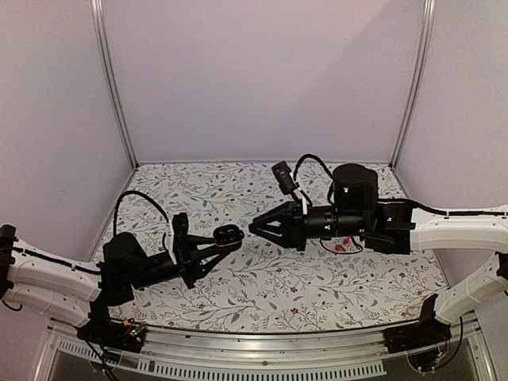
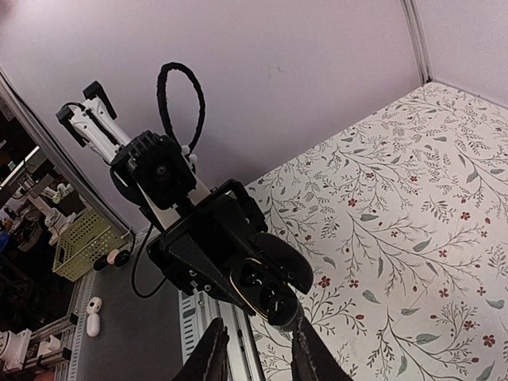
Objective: Insert the wireless bluetooth earbuds into the charging case
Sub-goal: Adjust the right earbud in the right side groove of the charging case.
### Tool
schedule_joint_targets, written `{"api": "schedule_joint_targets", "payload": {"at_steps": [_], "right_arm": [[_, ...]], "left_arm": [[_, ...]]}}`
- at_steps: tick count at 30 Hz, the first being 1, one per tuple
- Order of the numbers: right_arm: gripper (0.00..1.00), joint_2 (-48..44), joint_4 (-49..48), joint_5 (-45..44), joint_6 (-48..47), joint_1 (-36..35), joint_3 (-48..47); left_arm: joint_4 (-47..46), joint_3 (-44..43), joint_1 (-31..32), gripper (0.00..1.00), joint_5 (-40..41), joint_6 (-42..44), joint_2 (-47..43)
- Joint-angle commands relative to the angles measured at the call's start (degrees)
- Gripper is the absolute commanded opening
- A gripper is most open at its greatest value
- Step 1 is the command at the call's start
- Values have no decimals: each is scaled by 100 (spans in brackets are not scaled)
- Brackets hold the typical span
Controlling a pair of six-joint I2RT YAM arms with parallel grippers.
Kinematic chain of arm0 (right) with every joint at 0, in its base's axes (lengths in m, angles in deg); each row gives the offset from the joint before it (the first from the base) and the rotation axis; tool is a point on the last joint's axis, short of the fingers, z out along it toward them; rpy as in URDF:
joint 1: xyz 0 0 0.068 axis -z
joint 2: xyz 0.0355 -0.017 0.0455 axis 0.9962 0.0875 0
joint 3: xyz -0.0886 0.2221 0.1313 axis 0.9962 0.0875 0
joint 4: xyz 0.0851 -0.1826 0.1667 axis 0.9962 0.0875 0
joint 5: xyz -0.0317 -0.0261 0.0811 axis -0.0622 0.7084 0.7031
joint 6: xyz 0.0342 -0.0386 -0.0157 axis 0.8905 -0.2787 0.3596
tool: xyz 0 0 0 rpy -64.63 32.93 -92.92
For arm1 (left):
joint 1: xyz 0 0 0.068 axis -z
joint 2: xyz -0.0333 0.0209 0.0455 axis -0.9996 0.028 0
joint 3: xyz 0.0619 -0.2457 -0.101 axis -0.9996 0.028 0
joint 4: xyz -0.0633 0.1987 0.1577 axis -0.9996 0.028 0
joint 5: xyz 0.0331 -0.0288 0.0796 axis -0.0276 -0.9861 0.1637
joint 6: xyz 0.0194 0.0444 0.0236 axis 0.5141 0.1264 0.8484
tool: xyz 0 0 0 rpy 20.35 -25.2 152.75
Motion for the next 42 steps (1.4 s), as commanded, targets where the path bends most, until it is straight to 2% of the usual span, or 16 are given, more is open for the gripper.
{"api": "schedule_joint_targets", "payload": {"at_steps": [1, 12, 21, 33, 42], "right_arm": [[25, -4, -14, 197, 48, 104, 65], [18, 343, -68, 499, -8, 104, -11], [17, 429, -139, 599, -32, 109, -82], [6, 505, -270, 747, -34, 102, -140], [5, 519, -271, 765, -62, 55, -179]], "left_arm": [[-325, 14, -115, 0, -269, -153, -83], [-489, 62, -190, 0, -497, -292, -84], [-514, 44, -211, 0, -558, -296, -13], [-493, 47, -211, 0, -559, -279, -1], [-470, 18, -216, 0, -564, -283, 50]]}}
